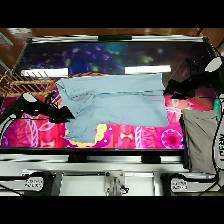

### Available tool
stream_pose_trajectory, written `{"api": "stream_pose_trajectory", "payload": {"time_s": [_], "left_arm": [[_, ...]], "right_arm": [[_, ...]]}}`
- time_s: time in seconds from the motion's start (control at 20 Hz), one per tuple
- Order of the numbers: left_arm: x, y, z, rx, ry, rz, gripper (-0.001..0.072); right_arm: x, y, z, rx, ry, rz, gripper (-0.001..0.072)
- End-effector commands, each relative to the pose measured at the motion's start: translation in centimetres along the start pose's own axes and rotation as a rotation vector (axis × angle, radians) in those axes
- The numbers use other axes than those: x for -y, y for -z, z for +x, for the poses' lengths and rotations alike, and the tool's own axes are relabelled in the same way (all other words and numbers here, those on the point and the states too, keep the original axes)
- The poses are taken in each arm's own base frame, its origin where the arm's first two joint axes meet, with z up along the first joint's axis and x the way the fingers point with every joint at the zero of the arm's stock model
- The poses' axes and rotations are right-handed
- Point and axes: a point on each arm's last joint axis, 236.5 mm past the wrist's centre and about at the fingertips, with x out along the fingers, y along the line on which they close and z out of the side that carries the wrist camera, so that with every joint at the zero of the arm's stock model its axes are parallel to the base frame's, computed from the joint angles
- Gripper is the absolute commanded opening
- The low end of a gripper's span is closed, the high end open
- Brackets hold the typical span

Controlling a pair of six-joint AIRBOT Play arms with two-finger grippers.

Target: Fold the shirts.

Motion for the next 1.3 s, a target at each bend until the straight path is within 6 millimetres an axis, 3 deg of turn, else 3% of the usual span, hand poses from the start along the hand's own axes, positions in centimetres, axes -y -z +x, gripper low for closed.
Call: {"api": "stream_pose_trajectory", "payload": {"time_s": [0.0, 0.05, 0.15, 0.3, 0.4, 0.55, 0.65, 0.85, 1.0, 1.15, 1.25], "left_arm": [[0.2, 0.1, 0.3, -0.001, -0.001, 0.005, 0.0234], [0.2, 0.1, 0.3, -0.002, -0.001, 0.009, 0.0137], [0.3, 0.3, 0.2, -0.011, 0.002, 0.046, 0.0047], [0.4, 0.9, 0.1, -0.036, 0.008, 0.063, 0.0046], [0.5, 1.2, 0.1, -0.051, 0.012, 0.073, 0.0047], [0.7, 1.7, 0.0, -0.07, 0.018, 0.105, 0.0046], [0.8, 1.6, -0.3, -0.062, 0.017, 0.131, 0.0046], [1.1, 1.5, -0.7, -0.06, 0.02, 0.14, 0.0046], [1.1, 1.5, -0.7, -0.06, 0.02, 0.139, 0.0046], [1.2, 1.4, -0.7, -0.058, 0.02, 0.14, 0.0046], [1.2, 1.4, -0.7, -0.059, 0.02, 0.14, 0.0046]], "right_arm": [[0.3, 0.6, 0.0, -0.024, 0.012, -0.003, 0.054], [0.2, 1.0, 0.0, -0.043, 0.011, -0.017, 0.0626], [0.8, 2.0, -0.2, -0.086, 0.012, -0.027, 0.0631], [2.8, 3.4, -1.0, -0.138, 0.012, 0.025, 0.063], [5.0, 5.8, -0.9, -0.225, 0.008, 0.104, 0.063], [6.5, 9.7, 1.7, -0.341, -0.006, 0.201, 0.063], [7.1, 10.9, 3.8, -0.358, 0.007, 0.197, 0.063], [8.2, 10.7, 6.6, -0.293, 0.035, 0.208, 0.063], [9.4, 10.9, 7.1, -0.305, 0.144, 0.1, 0.063], [9.3, 9.9, 7.7, -0.261, 0.143, 0.126, 0.063], [9.5, 10.2, 8.5, -0.286, 0.138, 0.137, 0.063]]}}
